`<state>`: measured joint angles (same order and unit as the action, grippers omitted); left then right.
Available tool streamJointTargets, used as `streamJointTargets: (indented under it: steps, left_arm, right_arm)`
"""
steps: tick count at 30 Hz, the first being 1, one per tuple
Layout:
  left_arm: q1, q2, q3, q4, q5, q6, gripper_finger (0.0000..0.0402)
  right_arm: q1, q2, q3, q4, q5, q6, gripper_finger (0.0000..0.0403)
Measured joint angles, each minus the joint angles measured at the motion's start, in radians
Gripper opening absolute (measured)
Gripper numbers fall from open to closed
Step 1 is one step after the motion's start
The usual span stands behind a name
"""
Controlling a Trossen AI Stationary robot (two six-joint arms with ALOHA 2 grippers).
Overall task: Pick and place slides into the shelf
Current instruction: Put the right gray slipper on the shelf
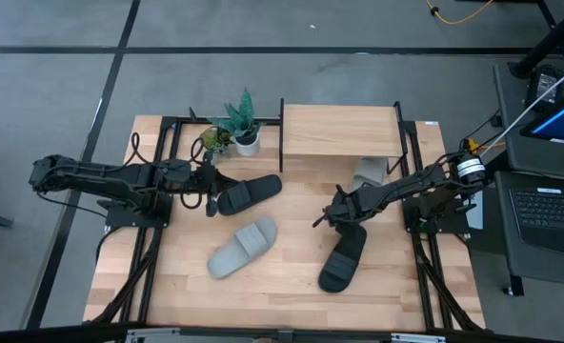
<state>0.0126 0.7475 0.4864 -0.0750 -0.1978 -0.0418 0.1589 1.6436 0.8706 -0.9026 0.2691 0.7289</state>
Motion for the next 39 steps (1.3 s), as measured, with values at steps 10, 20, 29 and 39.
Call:
streamJointTargets:
  steps: [10,20,29,39]
  left_arm:
    - [0.000,0.000,0.000,0.000,0.000,0.000,0.0000]
    - [0.000,0.000,0.000,0.000,0.000,0.000,0.0000]
    - [0.000,0.000,0.000,0.000,0.000,0.000,0.0000]
    - [0.000,0.000,0.000,0.000,0.000,0.000,0.0000]
  right_arm:
    - [0.002,-0.006,-0.062,0.096,0.029,0.003,0.0182]
    - [0.002,-0.003,-0.073,0.102,0.029,0.023,0.0148]
    - [0.002,-0.003,-0.064,0.096,0.019,0.074,0.0034]
    - [-0.001,0.002,0.055,0.068,0.020,-0.002,0.0025]
